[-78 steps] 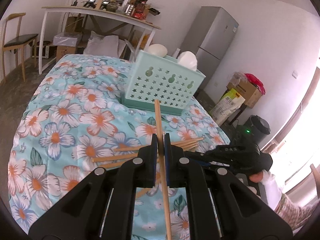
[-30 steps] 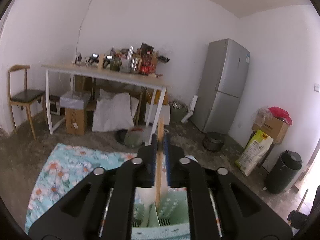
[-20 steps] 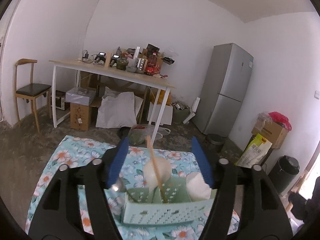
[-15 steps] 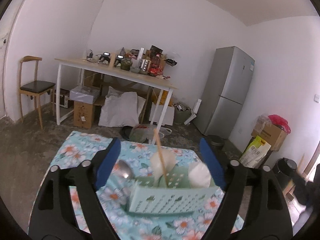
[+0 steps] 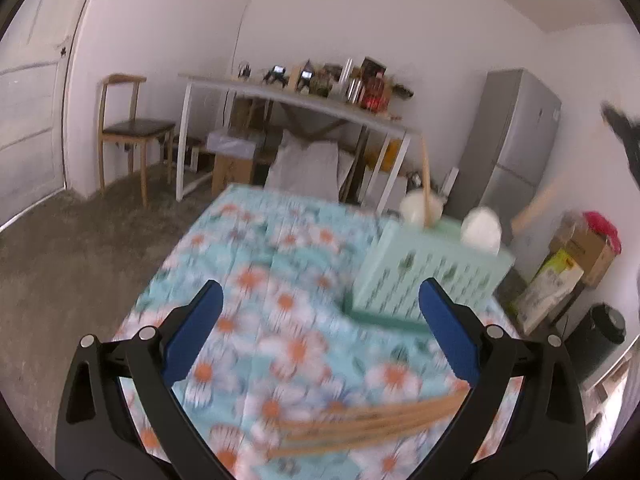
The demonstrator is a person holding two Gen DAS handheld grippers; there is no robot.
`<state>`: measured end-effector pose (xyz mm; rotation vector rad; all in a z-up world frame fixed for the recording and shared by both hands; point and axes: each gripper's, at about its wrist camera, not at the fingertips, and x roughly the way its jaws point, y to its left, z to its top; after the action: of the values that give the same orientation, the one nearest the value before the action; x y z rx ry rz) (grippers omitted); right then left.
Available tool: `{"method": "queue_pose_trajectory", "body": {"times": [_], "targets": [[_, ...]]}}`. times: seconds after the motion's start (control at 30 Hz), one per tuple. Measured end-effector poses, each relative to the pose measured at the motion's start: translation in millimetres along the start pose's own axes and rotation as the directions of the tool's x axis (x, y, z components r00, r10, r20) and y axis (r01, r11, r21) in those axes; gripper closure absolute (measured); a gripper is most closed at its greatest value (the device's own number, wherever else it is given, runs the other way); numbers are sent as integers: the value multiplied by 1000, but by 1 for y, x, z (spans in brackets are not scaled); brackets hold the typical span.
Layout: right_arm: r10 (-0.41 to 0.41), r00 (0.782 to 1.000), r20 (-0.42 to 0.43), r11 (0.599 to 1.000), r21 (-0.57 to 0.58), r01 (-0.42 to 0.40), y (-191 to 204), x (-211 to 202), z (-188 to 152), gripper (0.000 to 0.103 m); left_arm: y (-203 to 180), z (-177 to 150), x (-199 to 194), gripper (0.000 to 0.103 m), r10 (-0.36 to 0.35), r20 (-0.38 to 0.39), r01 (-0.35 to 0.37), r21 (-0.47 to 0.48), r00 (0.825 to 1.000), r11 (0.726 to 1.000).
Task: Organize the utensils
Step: 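Lower the chopstick into the holder and open the right tool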
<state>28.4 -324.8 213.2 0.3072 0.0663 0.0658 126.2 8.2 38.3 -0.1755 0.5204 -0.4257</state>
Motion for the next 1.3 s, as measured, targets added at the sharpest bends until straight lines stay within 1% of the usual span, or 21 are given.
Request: {"method": "queue_pose_trajectory", "body": {"times": [0.1, 0.17, 0.27, 0.33, 0.43, 0.5, 0.53, 0.63, 0.67, 0.73, 0.8, 0.9, 1.0, 1.13, 1.2, 1.3], "targets": [[-47, 999, -14, 997, -58, 46, 9, 27, -2, 97, 3, -19, 1, 8, -4, -39, 4, 13, 999, 1000], [-66, 997, -30, 994, -91, 63, 13, 45, -8, 97, 3, -32, 3, 8, -24, -77, 25, 18, 997, 1000], [-100, 992, -71, 986, -137, 90, 20, 70, -23, 97, -5, -48, 7, 8, -55, -138, 62, 50, 989, 997], [-131, 986, -102, 980, -165, 113, 22, 82, -35, 97, -8, -56, 8, 8, -68, -156, 80, 67, 985, 995], [-132, 976, -175, 985, -138, 109, 15, 96, -47, 96, -11, -64, 10, 8, -87, -176, 102, 76, 980, 992], [-133, 970, -202, 987, -111, 112, 9, 99, -51, 95, -12, -65, 11, 8, -96, -184, 112, 75, 978, 991], [-133, 969, -210, 989, -93, 115, 6, 98, -51, 94, -13, -66, 11, 8, -96, -186, 111, 75, 978, 991], [-122, 973, -197, 992, -54, 114, -1, 91, -47, 75, -11, -65, 10, 8, -93, -184, 108, 71, 979, 992], [-113, 975, -190, 993, -43, 107, -3, 88, -44, 72, -10, -65, 10, 8, -92, -185, 106, 67, 978, 992], [-109, 978, -177, 994, -34, 105, -7, 81, -39, 71, -9, -64, 10, 8, -92, -188, 104, 58, 978, 993], [-85, 979, -183, 996, -21, 82, -7, 80, -39, 70, -8, -64, 10, 8, -89, -195, 100, 49, 977, 994], [-84, 980, -179, 996, -25, 80, -6, 73, -38, 69, -7, -64, 9, 8, -88, -200, 96, 31, 976, 995], [-75, 986, -148, 997, -12, 74, -7, 62, -35, 69, -6, -64, 6, 8, -84, -203, 91, 23, 976, 996], [-62, 992, -113, 997, 44, 67, -16, 42, -30, 68, -5, -65, 2, 8, -71, -197, 78, 27, 978, 997], [-53, 992, -110, 996, 70, 61, -20, 32, -31, 68, -5, -65, 0, 8, -65, -191, 72, 29, 979, 997], [-41, 990, -135, 994, 96, 55, -24, 15, -40, 68, -4, -65, -3, 8, -56, -179, 64, 36, 982, 997]]}}
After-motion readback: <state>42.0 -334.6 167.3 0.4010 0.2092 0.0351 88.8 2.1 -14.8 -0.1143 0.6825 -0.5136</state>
